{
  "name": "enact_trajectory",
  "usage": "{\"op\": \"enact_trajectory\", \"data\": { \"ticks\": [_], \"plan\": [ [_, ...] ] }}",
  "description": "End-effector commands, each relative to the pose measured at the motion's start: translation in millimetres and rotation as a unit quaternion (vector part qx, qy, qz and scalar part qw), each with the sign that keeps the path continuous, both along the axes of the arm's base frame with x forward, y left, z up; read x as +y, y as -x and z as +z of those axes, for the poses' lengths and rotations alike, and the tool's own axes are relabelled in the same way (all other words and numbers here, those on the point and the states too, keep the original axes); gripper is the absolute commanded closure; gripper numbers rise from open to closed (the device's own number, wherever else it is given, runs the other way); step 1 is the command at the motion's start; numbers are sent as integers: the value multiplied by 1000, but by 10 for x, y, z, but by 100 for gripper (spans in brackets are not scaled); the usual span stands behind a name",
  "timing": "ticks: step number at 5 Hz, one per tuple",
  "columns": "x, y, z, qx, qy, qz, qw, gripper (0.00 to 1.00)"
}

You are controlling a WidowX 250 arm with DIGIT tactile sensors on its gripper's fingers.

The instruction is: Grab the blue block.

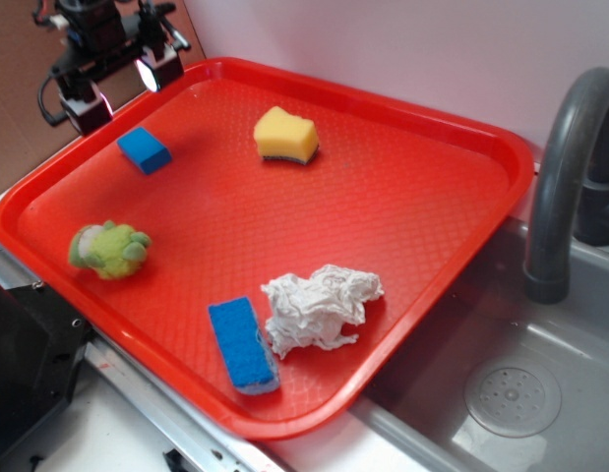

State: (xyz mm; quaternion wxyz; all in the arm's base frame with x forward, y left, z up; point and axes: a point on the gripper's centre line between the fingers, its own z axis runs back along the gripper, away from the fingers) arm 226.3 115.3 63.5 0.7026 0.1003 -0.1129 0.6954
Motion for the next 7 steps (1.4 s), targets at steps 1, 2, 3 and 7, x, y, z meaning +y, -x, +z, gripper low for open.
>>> {"op": "enact_trajectory", "data": {
  "ticks": [1,2,3,7],
  "plan": [
    [232,81,-170,3,-21,19,1000,0],
    [209,56,-370,21,-22,7,1000,0],
    [155,60,-454,28,-26,4,999,0],
    [71,95,-223,0,-29,-75,997,100]
  ]
}}
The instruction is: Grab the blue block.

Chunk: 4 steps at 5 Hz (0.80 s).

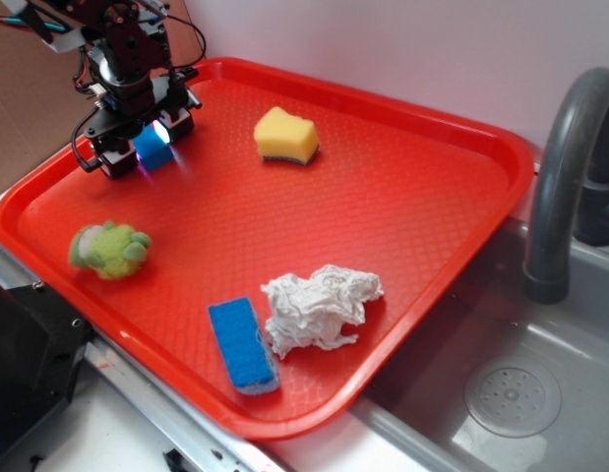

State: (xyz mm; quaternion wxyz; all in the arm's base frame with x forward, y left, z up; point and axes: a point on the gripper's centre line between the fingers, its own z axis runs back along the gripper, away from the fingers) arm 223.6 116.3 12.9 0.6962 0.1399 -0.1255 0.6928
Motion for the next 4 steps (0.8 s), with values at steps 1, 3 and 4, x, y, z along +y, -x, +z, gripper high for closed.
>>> {"op": "enact_trajectory", "data": {
  "ticks": [1,3,4],
  "plan": [
    [-63,3,777,-42,30,-205,977,100],
    [-651,-23,1765,-65,157,-433,885,100],
    [-934,-43,2100,-30,175,-537,825,100]
  ]
}}
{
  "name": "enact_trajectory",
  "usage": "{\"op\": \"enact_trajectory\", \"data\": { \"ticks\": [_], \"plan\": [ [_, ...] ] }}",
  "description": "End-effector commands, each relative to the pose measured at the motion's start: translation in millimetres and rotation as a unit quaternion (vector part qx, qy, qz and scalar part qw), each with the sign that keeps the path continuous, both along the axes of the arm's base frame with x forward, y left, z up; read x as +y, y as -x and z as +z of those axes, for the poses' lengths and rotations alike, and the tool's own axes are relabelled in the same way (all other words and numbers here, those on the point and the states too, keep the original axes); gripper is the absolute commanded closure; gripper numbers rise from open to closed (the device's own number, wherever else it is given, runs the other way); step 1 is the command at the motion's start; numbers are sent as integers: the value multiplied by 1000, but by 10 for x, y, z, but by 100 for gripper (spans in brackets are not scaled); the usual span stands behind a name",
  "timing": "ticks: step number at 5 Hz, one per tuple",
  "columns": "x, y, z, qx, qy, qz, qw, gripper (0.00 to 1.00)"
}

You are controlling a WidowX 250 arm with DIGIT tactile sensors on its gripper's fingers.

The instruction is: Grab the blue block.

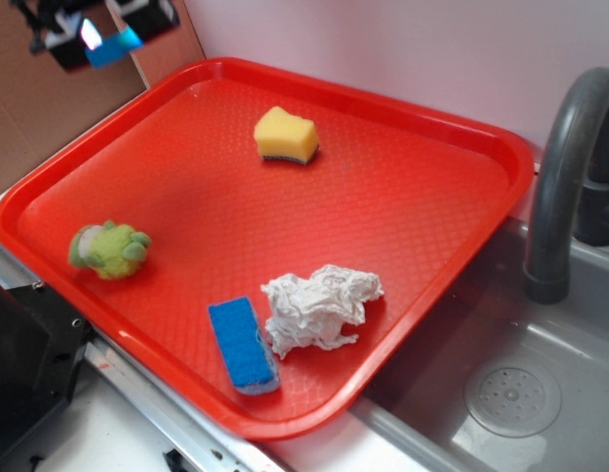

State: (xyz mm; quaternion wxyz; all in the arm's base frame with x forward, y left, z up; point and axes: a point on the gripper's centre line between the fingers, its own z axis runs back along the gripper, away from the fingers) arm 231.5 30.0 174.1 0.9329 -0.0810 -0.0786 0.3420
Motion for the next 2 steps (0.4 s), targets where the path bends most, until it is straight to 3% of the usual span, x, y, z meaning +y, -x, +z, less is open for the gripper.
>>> {"op": "enact_trajectory", "data": {
  "ticks": [1,2],
  "plan": [
    [-151,152,659,-66,21,-246,967,100],
    [-186,182,562,-42,28,-312,949,100]
  ]
}}
